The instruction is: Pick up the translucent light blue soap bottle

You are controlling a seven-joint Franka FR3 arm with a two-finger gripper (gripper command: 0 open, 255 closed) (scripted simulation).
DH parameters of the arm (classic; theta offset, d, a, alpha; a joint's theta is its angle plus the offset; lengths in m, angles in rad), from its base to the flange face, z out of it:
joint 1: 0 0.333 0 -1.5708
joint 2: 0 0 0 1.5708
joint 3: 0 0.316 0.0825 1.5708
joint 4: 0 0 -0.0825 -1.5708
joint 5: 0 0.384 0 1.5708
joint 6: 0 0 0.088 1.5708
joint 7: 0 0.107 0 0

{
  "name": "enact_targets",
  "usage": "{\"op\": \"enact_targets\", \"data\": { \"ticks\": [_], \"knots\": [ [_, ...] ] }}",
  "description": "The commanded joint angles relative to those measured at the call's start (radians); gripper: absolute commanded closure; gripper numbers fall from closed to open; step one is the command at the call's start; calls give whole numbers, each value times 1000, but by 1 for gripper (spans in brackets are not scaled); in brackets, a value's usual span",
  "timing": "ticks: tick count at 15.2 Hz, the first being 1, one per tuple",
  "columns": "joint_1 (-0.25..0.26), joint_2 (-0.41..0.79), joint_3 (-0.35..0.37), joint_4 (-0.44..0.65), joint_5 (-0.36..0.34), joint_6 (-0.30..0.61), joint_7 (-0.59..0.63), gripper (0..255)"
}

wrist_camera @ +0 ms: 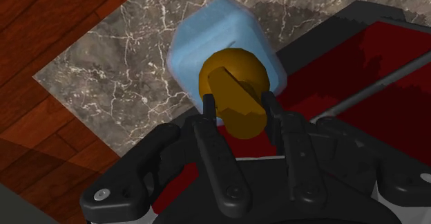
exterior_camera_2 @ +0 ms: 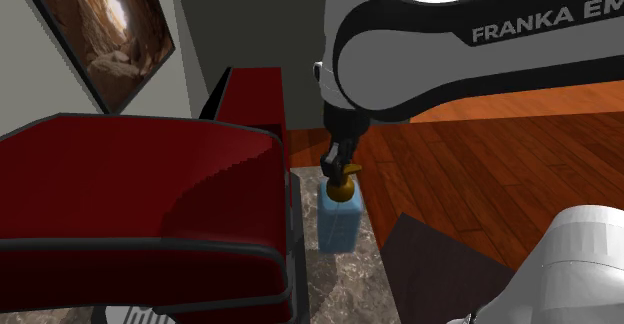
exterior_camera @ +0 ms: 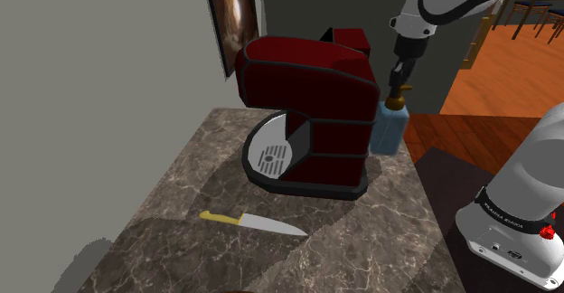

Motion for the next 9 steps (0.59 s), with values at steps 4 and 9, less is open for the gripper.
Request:
{"op": "enact_targets", "data": {
  "ticks": [4, 9],
  "knots": [
    [-1, -18, 0, 55, -1, -73, 1, 255],
    [-1, -25, 1, 93, -1, -118, 2, 255]
  ]
}}
